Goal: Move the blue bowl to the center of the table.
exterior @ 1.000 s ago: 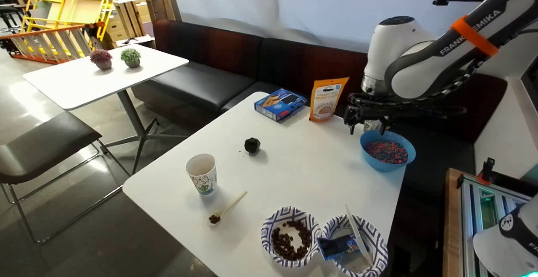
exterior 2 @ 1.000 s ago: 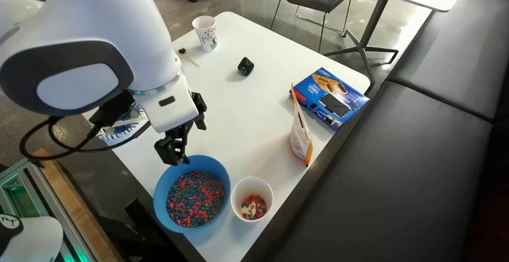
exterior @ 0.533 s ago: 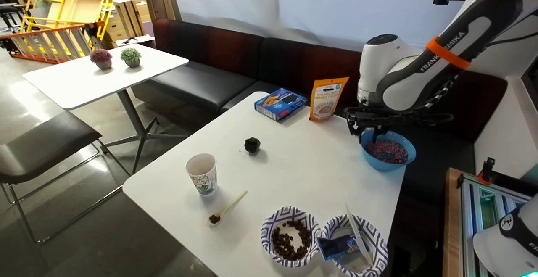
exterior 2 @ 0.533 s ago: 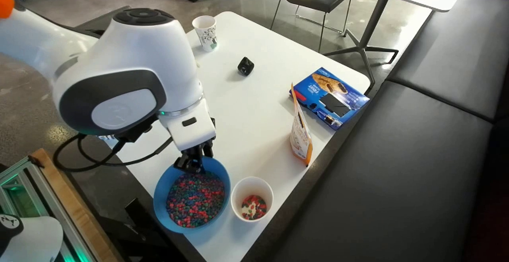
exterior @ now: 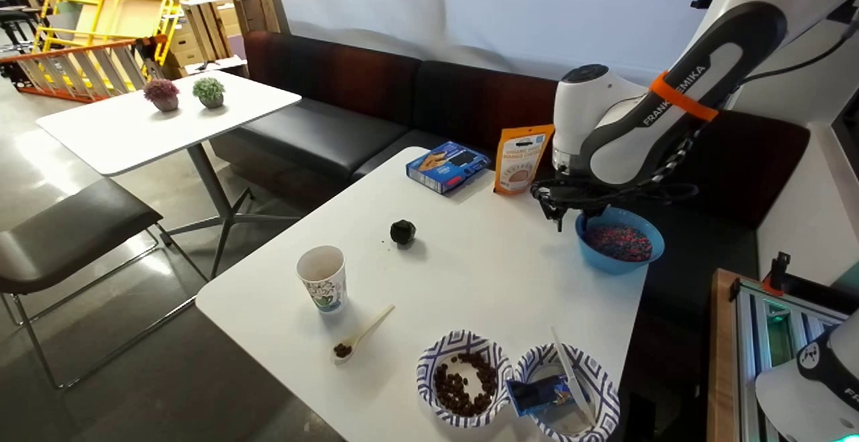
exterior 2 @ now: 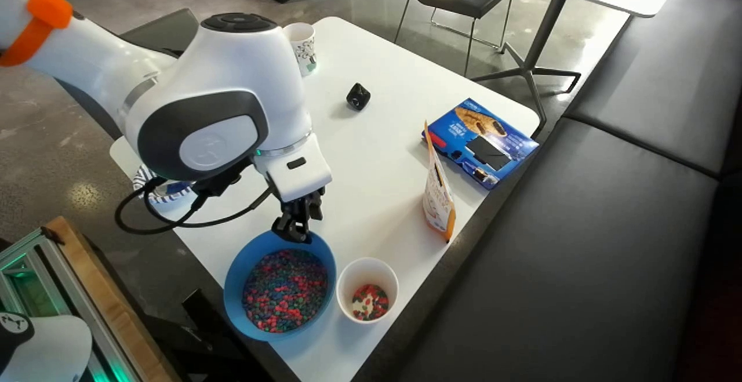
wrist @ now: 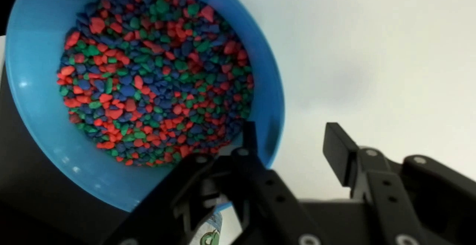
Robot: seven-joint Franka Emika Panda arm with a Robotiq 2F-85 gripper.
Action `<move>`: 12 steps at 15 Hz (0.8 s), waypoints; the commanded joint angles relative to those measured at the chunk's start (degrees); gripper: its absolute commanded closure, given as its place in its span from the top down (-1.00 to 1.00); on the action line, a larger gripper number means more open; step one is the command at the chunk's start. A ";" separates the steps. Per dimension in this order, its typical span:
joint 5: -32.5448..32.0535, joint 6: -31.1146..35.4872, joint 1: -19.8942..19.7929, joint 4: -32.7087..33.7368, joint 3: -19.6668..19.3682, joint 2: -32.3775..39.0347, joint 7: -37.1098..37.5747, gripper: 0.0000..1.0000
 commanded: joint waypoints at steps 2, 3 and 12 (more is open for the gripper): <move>-1.32 -1.22 3.15 2.66 -2.62 3.94 1.94 0.02; -1.15 -1.42 3.53 3.01 -2.98 4.69 1.97 0.07; -0.79 -7.21 7.64 5.17 -5.43 6.86 3.23 -1.00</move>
